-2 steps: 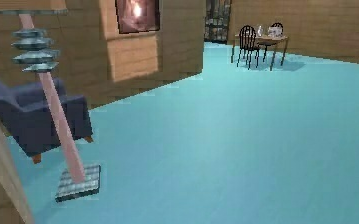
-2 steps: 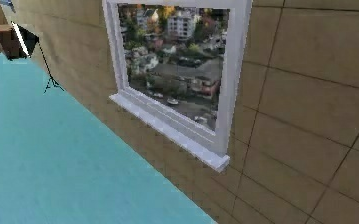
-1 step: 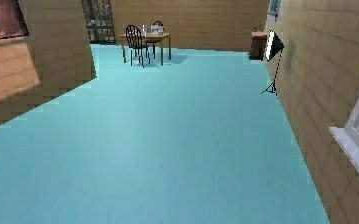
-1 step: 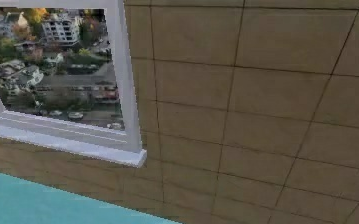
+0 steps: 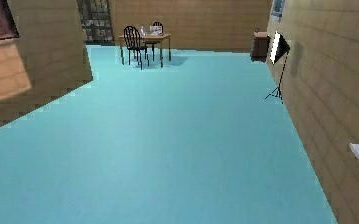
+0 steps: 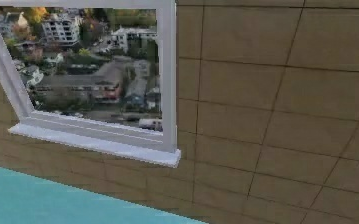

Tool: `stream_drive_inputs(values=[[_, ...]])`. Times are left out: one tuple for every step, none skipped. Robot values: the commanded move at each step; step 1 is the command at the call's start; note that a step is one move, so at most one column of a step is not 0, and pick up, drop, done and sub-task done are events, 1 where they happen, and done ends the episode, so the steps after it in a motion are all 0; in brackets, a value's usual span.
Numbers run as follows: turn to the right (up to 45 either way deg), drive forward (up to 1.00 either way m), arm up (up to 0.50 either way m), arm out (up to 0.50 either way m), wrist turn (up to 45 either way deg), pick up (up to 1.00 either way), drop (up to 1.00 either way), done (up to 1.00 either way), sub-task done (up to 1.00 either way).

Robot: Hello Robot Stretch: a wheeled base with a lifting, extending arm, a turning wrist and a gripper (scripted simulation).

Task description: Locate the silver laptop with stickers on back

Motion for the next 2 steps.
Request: stream_drive_inputs(values=[[0.0,1.00,0.00,0.00,0.0,0.00,0.00,0.00,0.00],[0.0,1.00,0.00,0.00,0.0,0.00,0.00,0.00,0.00]])
